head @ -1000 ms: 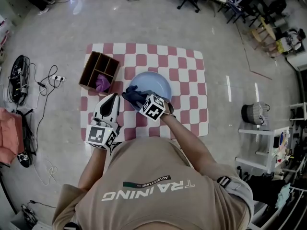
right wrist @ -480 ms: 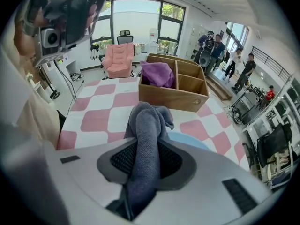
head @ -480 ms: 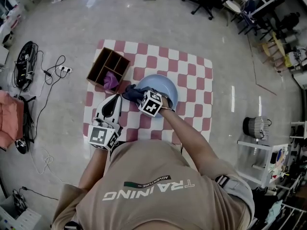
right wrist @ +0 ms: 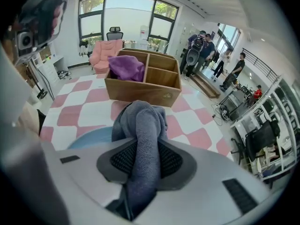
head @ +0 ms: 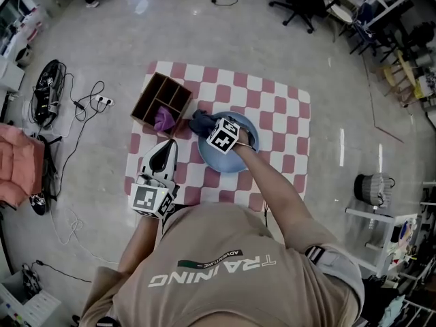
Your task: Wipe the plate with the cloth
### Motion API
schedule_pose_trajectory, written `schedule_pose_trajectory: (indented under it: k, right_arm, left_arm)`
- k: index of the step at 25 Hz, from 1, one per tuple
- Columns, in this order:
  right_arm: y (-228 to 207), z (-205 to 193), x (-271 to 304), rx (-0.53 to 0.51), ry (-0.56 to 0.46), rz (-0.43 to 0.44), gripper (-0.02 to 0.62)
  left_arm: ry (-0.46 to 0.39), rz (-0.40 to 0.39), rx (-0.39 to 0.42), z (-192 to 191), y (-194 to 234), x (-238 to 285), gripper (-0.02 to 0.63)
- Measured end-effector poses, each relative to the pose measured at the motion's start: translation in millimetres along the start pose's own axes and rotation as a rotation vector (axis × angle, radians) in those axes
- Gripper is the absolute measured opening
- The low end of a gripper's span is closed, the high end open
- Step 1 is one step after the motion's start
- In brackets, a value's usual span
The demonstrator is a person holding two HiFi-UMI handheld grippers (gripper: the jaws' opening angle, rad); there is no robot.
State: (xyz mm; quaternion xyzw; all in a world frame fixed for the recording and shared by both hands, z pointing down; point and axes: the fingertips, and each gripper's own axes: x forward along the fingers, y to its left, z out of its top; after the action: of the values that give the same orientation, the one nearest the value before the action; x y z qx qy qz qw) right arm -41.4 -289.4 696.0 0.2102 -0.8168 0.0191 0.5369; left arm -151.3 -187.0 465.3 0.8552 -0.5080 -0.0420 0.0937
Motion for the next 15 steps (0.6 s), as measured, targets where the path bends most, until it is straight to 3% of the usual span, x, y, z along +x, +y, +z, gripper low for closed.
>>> schedule_pose_trajectory:
  k: [8, 15]
  right_arm:
    - [-58.1, -44.6, -9.9, 0.118, 0.04, -0.089, 0.118]
    - [-75.0, -101.2, -37.0, 0.206, 0.08, -0.14, 0.118]
  left_arm:
    - [0.002, 0.028, 0.011, 1.8, -1.7, 4.9, 0.012]
    - [0.005, -0.036, 0.002, 3.9, -20.0, 23.8, 0.012]
